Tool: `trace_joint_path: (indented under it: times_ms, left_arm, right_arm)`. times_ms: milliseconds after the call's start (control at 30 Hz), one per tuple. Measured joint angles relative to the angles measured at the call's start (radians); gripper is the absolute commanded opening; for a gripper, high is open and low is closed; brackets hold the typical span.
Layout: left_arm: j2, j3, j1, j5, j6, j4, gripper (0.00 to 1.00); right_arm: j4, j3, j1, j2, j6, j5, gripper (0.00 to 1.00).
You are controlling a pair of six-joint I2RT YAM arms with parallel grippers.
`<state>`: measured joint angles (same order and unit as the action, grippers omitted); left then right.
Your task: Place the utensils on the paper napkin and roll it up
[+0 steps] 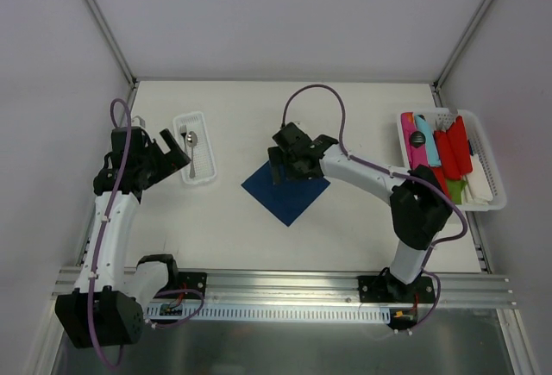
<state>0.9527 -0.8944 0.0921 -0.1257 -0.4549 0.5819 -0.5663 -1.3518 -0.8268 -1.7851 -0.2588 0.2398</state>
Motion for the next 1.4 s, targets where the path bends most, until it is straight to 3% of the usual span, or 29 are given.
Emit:
trace_joint_path:
  times_ms: [100, 133, 233, 467, 667, 900, 1400]
  left_arm:
    - [0.064, -0.052, 0.000, 0.000, 0.014, 0.004, 0.79]
    - [0.095, -0.078, 0.000, -0.001, 0.024, 0.007, 0.67]
    - [0.216, -0.185, 0.000, -0.002, 0.053, 0.023, 0.50]
    - [0.575, -0.437, -0.014, 0.010, 0.125, 0.069, 0.27]
    - [0.817, -0.595, -0.057, 0.035, 0.162, 0.106, 0.24]
    - [1.033, -0.745, -0.080, 0.059, 0.178, 0.138, 0.25]
    - [1.183, -0.803, -0.126, 0.156, 0.202, 0.196, 0.19]
  right_arm:
    - [0.000, -0.038, 0.016, 0.005, 0.025, -0.065, 0.96]
    - [0.001, -0.049, 0.027, 0.005, 0.041, -0.094, 0.96]
    - [0.000, -0.066, 0.088, 0.006, 0.115, -0.187, 0.96]
    - [-0.015, -0.008, 0.288, 0.062, 0.311, -0.348, 0.96]
    - [-0.035, 0.086, 0.407, 0.146, 0.406, -0.443, 0.96]
    - [-0.048, 0.143, 0.431, 0.157, 0.436, -0.558, 0.96]
    - [-0.050, 0.152, 0.433, 0.157, 0.444, -0.642, 0.96]
